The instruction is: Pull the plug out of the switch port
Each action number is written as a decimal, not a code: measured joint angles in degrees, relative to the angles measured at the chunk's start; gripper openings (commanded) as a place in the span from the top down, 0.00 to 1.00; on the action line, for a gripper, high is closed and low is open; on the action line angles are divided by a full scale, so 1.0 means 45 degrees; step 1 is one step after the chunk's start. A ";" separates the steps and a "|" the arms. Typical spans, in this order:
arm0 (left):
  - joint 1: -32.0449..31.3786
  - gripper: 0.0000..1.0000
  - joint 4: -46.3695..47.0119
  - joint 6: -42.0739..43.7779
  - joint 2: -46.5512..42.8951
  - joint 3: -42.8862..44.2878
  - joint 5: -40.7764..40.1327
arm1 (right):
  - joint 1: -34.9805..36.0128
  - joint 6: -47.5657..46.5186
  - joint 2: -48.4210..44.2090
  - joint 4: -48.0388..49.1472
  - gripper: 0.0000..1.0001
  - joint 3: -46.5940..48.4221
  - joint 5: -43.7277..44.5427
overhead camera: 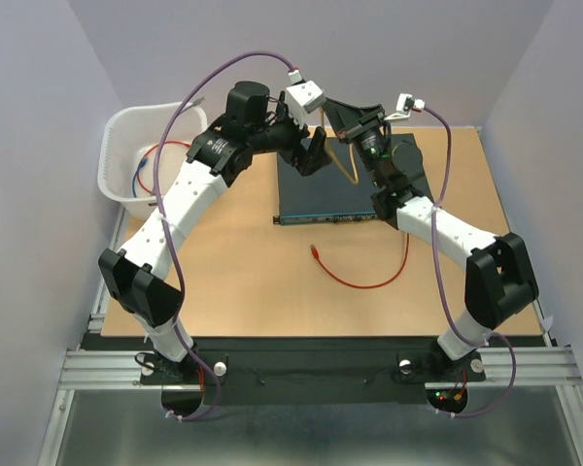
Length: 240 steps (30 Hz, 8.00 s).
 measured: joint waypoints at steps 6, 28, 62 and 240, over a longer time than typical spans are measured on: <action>0.0010 0.05 0.0364 -0.0087 0.0000 0.0010 -0.0034 | 0.0204 0.0797 0.0340 0.0267 1.00 0.0000 0.0015; 0.0160 1.00 0.1044 -0.0267 0.0787 -0.0029 -0.0583 | 0.0612 0.3177 0.0573 0.2016 0.99 -0.0850 0.0170; 0.9564 1.00 0.3793 0.2623 -0.0452 -0.5246 -0.4988 | 0.0330 -0.3609 -0.2987 -0.5945 0.00 -0.3225 0.1991; -0.3842 0.24 0.2395 0.2594 1.0312 0.3842 -0.3789 | -1.1157 0.3138 0.4313 0.3861 0.64 -1.1108 -0.8063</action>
